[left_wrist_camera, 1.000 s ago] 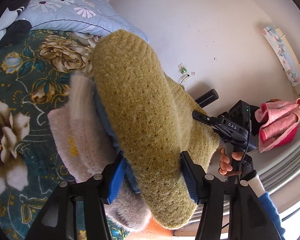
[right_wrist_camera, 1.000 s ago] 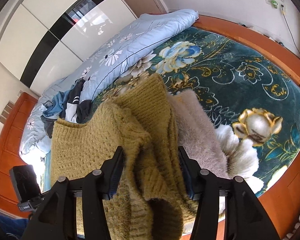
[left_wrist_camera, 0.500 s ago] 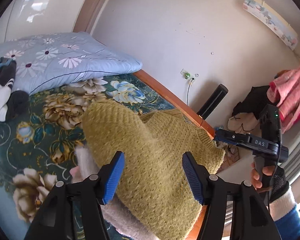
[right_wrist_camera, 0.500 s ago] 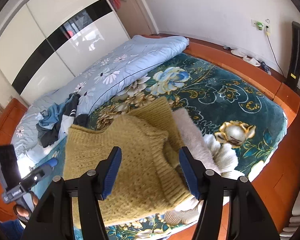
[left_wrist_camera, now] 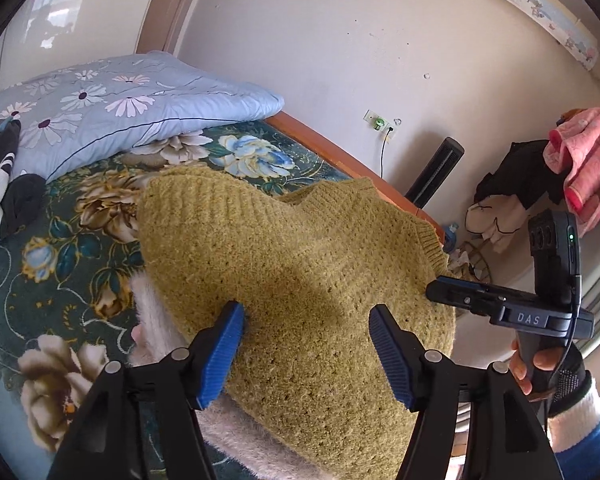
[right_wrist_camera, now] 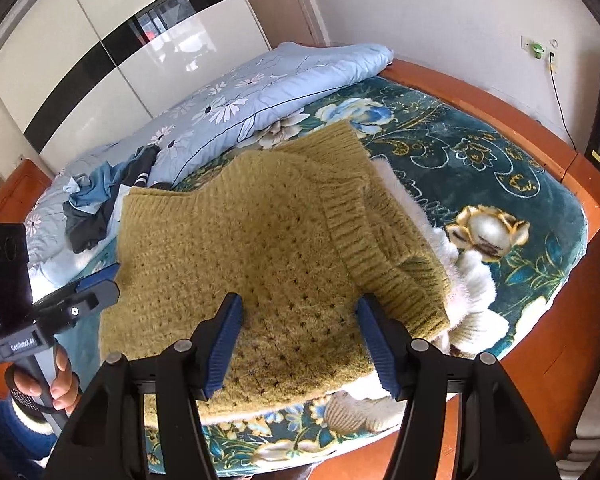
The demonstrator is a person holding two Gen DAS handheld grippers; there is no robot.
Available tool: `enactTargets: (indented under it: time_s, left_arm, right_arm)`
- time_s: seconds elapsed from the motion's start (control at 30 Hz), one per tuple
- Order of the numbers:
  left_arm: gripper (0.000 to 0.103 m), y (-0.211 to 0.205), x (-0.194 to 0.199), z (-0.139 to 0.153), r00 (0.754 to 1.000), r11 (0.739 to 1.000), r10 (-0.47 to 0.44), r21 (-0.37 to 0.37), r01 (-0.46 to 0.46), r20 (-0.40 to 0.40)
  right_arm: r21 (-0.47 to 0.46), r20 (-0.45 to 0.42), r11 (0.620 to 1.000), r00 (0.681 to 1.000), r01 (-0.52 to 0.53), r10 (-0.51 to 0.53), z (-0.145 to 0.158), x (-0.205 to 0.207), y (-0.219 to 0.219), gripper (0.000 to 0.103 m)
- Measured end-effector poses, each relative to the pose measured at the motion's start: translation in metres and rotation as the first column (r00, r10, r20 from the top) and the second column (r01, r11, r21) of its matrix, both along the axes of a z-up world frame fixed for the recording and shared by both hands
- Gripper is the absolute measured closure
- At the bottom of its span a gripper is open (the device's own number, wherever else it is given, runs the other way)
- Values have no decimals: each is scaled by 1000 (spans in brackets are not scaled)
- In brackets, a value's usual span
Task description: Fold clothes
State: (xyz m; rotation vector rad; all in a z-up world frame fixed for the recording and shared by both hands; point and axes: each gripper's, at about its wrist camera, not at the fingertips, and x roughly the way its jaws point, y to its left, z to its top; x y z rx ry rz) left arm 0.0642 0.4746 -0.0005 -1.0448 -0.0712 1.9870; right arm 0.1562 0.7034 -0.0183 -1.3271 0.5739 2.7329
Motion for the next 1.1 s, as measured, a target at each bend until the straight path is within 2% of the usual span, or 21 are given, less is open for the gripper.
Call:
enactTargets:
  time_s: [0.27,0.37,0.5,0.7,0.73,0.83,0.9,1.1]
  left_arm:
    - [33,4,5,-3,999,999,-6,-46,4,-36]
    - [33,-5,13,3,999,1000,11,-26,-12,-43]
    - [31,-16,23,1,999,998,46,-47,-47,-28]
    - [29,-31,37,-15,998,997,55,-55,-54,19]
    - [28,-34,40,-15,998,997,55,-55,-54,17]
    - [26,-40,48,-13,999,997,50,-66,-51,-8]
    - [19,-43,54,-13,999,996,47,-77,-49,-23]
    - [17,-58,65,-19,998,993,49,-108,-53,-36]
  right_arm:
    - [-40,-9,997,998,65,-65,-9,-11,5,40]
    - [-48,-8,995,996,93,-93,-4,-7,3,39]
    - [-14,-15,995,995,98,-98,5,2,-11,39]
    - [2,-19,992,992,125,-125,9,18,-30,39]
    - [3,-24,991,991,134,-134,9,21,-33,39]
    - [-20,-44,990,989,137,-138,12,32,-44,27]
    - [-16,-44,991,990,133,-133,14,38,-55,27]
    - [34,-43,991,991,127,-126,12,55,-89,27]
